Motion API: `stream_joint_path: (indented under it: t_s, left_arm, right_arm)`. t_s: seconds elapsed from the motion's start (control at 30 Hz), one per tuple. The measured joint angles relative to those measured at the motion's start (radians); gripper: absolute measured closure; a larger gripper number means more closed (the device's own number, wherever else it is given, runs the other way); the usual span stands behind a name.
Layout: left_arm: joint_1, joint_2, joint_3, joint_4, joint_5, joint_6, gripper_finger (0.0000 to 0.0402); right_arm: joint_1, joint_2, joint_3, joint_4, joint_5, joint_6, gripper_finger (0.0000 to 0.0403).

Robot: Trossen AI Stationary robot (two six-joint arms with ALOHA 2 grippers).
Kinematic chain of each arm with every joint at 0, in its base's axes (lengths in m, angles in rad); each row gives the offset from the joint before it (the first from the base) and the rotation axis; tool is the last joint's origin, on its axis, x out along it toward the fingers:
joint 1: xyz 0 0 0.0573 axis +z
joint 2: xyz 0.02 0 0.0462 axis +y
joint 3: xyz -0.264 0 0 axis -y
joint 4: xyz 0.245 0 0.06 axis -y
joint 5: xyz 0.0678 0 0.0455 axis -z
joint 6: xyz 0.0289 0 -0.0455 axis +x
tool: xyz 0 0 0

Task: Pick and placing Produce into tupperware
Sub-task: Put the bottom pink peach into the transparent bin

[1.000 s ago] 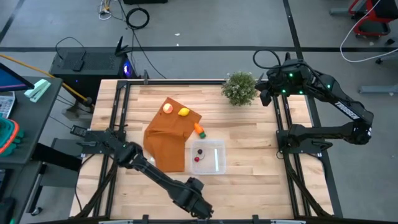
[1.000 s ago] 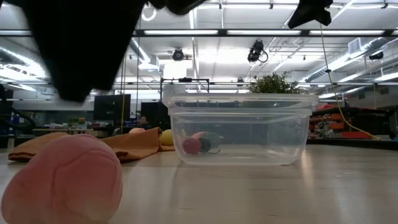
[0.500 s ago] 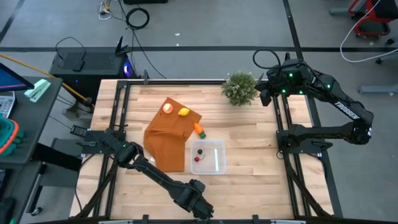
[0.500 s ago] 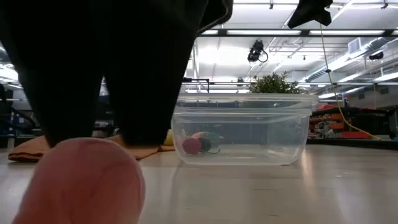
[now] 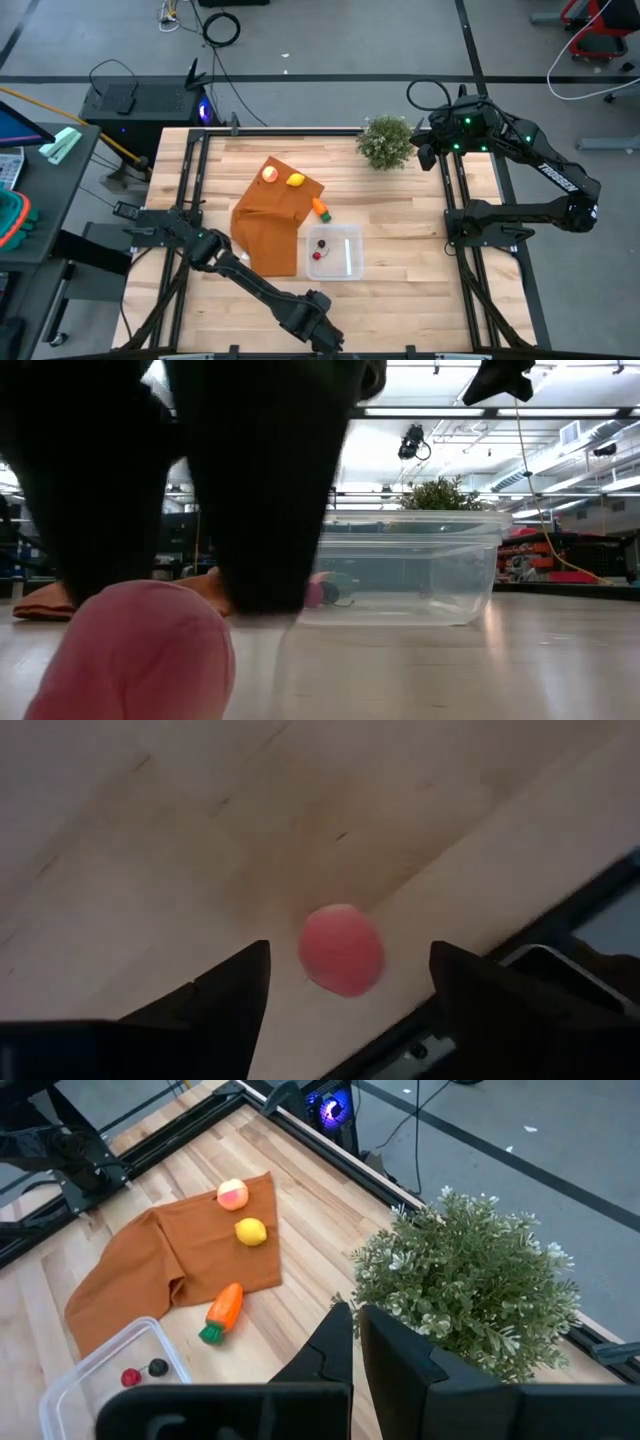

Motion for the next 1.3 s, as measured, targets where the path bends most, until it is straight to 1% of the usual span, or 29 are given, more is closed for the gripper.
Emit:
stream_joint_path:
  t_s: [0.27,0.4,0.67,1.13,1.3]
  left_arm:
    - [0.0,0.029,0.001,0.058,0.016,0.0,0.0119]
    - [0.0,0.035,0.001,0.07,0.016,0.0,0.013]
    - [0.001,0.036,0.001,0.07,0.021,0.012,0.0171]
    - [0.006,0.035,0.001,0.072,0.021,0.021,0.0258]
    - [0.017,0.013,0.004,0.064,0.023,0.054,0.0266]
  right_arm:
    - [0.0,0.0,0.0,0.0,0.0,0.0,0.0401]
    - [0.0,0.0,0.0,0.0,0.0,0.0,0.0401]
    - [0.0,0.0,0.0,0.0,0.0,0.0,0.0401]
    - [0.0,0.0,0.0,0.0,0.0,0.0,0.0401]
    - [0.0,0.0,0.0,0.0,0.0,-0.001,0.0401]
